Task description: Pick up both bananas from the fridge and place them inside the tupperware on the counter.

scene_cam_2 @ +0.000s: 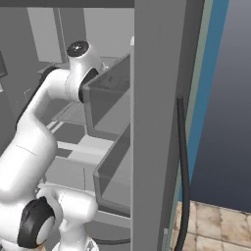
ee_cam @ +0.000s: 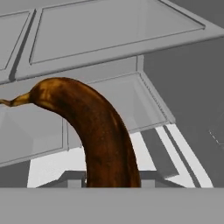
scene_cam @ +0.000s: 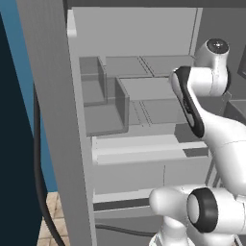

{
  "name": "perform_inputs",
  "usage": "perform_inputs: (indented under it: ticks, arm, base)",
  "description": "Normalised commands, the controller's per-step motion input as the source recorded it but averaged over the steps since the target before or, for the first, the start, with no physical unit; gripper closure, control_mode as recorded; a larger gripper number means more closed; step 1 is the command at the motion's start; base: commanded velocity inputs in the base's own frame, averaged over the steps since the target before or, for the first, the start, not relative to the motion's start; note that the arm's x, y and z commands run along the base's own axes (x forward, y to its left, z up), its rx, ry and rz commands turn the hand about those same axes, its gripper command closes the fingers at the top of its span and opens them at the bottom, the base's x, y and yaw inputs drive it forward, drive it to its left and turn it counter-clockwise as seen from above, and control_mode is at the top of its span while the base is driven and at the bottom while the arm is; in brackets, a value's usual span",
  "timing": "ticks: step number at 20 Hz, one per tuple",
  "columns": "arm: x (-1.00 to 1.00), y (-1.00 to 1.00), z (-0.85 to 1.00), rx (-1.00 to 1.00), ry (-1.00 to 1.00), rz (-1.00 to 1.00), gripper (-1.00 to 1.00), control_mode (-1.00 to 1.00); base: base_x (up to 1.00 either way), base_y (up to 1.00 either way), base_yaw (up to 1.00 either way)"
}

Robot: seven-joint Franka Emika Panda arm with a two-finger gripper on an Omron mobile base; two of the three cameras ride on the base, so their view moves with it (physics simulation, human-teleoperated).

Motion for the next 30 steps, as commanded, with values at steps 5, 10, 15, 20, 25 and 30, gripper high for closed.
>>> perform_inputs:
  ticks: [5, 10, 15, 20, 25, 30]
  arm:
    - [-0.88, 0.21, 0.08, 0.0, 0.0, -0.05, 1.0, -1.0]
    - [-0.93, 0.2, 0.09, 0.0, 0.0, -0.01, 1.0, -1.0]
    - [-0.89, 0.28, 0.09, 0.0, 0.0, 0.0, 1.0, -1.0]
    - [-0.76, 0.31, 0.0, 0.0, 0.02, 0.0, 1.0, -1.0]
    - [-0.76, 0.29, 0.0, 0.0, 0.0, 0.0, 1.0, -1.0]
    - [-0.43, 0.17, 0.01, 0.0, 0.0, 0.0, 1.0, 1.0]
  base:
    - [0.0, 0.0, 0.0]
    - [0.0, 0.0, 0.0]
    - [0.0, 0.0, 0.0]
    - [0.0, 0.0, 0.0]
    - [0.0, 0.0, 0.0]
    - [-0.28, 0.11, 0.0]
